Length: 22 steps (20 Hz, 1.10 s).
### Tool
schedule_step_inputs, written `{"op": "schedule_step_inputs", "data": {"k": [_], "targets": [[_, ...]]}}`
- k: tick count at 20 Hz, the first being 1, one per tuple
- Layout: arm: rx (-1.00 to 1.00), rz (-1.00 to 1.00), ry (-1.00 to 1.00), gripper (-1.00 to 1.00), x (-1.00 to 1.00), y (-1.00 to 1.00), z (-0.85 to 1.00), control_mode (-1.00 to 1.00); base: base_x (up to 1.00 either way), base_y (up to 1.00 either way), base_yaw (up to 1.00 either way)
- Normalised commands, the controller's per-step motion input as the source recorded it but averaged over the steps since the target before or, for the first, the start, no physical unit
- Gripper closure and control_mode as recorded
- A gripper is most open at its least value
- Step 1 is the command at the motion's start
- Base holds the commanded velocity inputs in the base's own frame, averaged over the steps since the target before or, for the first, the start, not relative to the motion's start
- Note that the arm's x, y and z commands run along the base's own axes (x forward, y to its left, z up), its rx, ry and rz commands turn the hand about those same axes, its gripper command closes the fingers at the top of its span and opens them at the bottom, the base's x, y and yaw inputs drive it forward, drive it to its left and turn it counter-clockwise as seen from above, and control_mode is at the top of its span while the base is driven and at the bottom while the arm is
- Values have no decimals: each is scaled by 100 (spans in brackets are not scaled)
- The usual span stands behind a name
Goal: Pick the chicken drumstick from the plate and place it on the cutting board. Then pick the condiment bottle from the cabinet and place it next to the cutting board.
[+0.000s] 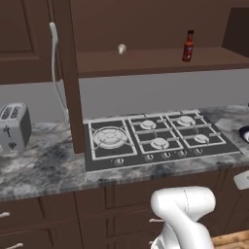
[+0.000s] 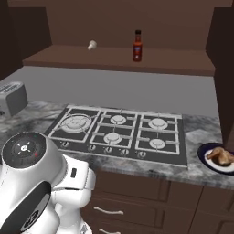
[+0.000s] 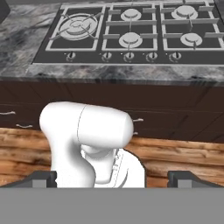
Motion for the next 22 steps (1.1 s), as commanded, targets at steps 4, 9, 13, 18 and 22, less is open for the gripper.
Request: {"op": "schedule_step_inputs", "data": {"k": [4, 9, 13, 18, 22], "targets": [[0, 0, 0, -100, 0, 0, 0, 100, -41, -5, 0], [0, 0, 0, -100, 0, 0, 0, 100, -41, -4, 0], [0, 0, 0, -100, 0, 0, 0, 100, -27, -8, 0], [0, 0, 0, -100, 0, 0, 0, 100, -20, -17, 1], [0, 0, 0, -100, 0, 0, 0, 100, -9, -35, 2]]}}
